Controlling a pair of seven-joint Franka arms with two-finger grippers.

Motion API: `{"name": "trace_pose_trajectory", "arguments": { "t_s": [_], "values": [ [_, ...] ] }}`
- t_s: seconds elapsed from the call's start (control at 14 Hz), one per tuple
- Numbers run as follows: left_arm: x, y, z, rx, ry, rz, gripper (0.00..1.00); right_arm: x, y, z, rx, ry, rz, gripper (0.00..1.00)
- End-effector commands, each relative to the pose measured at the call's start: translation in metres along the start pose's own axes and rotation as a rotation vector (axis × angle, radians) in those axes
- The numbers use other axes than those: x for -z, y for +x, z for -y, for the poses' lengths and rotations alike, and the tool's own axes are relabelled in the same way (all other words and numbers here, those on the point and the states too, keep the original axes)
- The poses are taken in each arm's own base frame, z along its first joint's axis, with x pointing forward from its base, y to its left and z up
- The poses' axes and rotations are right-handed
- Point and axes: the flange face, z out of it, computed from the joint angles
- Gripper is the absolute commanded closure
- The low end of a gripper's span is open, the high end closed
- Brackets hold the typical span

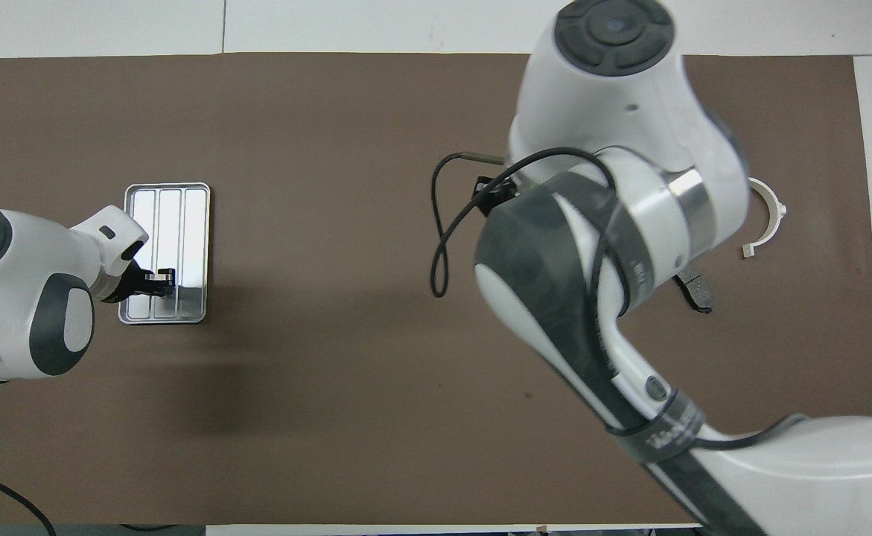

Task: Pick bearing gear from pile to tray

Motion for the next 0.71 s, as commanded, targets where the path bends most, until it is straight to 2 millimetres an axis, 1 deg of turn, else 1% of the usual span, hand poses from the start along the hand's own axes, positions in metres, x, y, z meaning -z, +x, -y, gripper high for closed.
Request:
{"name": "trace_pose_trajectory", "arguments": {
  "t_s": [0.0,0.07,0.14,0.21,0.29,0.36,0.43,0.5,0.57,0.64],
  "values": [
    [-0.005,-0.008,0.0,0.007,0.007,-0.023,0.73,-0.018,-0.045,0.06,-0.158,0.085,0.004,1.0],
    [-0.005,-0.008,-0.001,0.011,0.006,-0.033,0.72,-0.044,-0.057,0.082,-0.192,0.097,0.0,1.0],
    [-0.005,-0.008,-0.001,0.011,0.006,-0.033,0.52,-0.071,-0.059,0.09,-0.213,0.112,-0.007,1.0],
    [-0.005,-0.008,-0.001,0.011,0.006,-0.034,0.26,-0.092,-0.064,0.096,-0.212,0.117,-0.011,1.0],
    [-0.003,-0.006,0.0,0.013,0.006,-0.033,0.26,-0.126,-0.074,0.115,-0.21,0.098,-0.021,1.0],
    [0.002,-0.002,0.0,0.016,0.005,-0.039,0.26,-0.161,-0.072,0.129,-0.226,0.085,-0.078,1.0],
    [0.008,0.002,-0.002,0.021,0.003,-0.04,0.25,-0.186,-0.067,0.137,-0.242,0.091,-0.11,1.0],
    [0.018,0.008,-0.006,0.033,0.003,-0.04,0.25,-0.202,-0.064,0.14,-0.242,0.098,-0.112,1.0],
    [0.025,0.013,-0.011,0.057,0.002,-0.041,0.22,-0.209,-0.063,0.142,-0.242,0.109,-0.109,1.0],
    [0.028,0.015,-0.026,0.07,0.001,-0.045,0.17,-0.213,-0.061,0.142,-0.241,0.107,-0.111,1.0]
  ]
}}
